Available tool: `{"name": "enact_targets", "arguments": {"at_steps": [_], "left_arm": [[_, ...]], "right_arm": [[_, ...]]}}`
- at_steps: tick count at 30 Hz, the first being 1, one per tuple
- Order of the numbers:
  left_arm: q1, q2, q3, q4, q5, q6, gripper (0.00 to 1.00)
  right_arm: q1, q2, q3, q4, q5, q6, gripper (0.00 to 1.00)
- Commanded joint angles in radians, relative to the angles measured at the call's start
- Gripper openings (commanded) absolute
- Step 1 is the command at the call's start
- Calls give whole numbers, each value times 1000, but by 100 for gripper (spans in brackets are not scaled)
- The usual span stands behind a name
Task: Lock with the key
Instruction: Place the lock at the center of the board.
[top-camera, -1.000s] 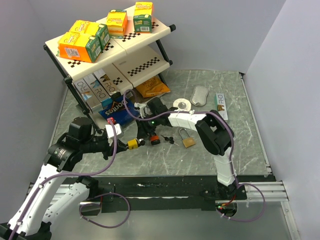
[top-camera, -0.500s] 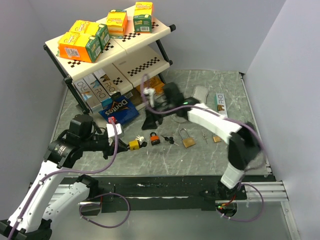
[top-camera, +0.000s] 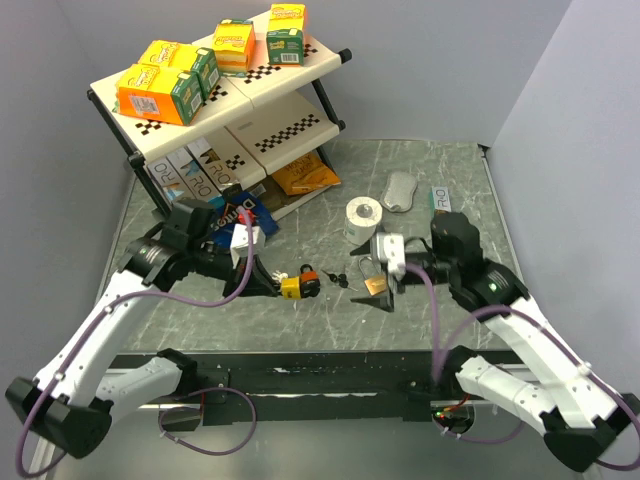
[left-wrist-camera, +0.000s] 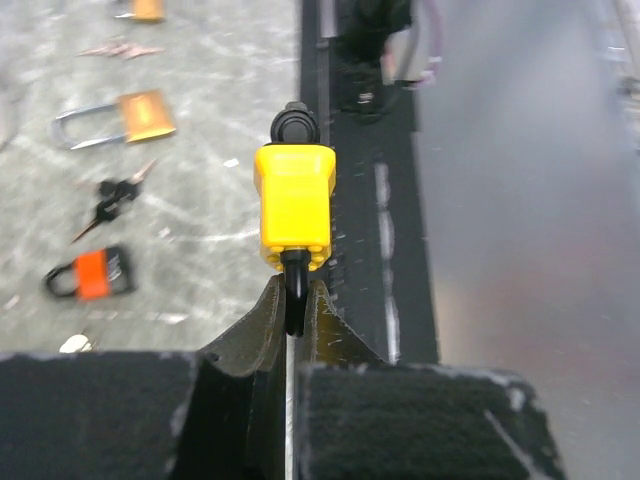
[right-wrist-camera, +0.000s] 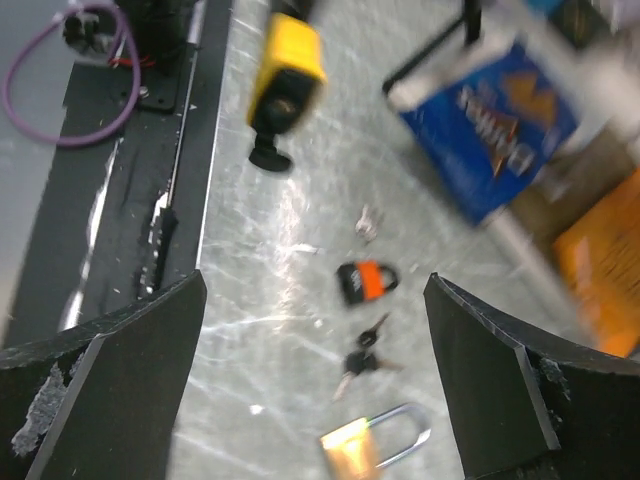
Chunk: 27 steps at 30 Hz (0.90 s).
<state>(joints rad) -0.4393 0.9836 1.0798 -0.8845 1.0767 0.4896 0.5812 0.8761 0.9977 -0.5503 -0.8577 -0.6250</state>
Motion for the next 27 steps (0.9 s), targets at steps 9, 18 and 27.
{"name": "enact_targets", "arguments": {"at_steps": [9, 18, 27], "left_arm": [[-210, 115, 86, 65, 210, -65, 1], [-226, 95, 32, 187, 218, -172, 1], [-262, 121, 35, 145, 207, -118, 1]], "right_arm": [[256, -71, -41, 59, 114, -257, 98], [361, -75, -53, 13, 138, -331, 98], [404, -31, 9, 0, 140, -332, 87]]}}
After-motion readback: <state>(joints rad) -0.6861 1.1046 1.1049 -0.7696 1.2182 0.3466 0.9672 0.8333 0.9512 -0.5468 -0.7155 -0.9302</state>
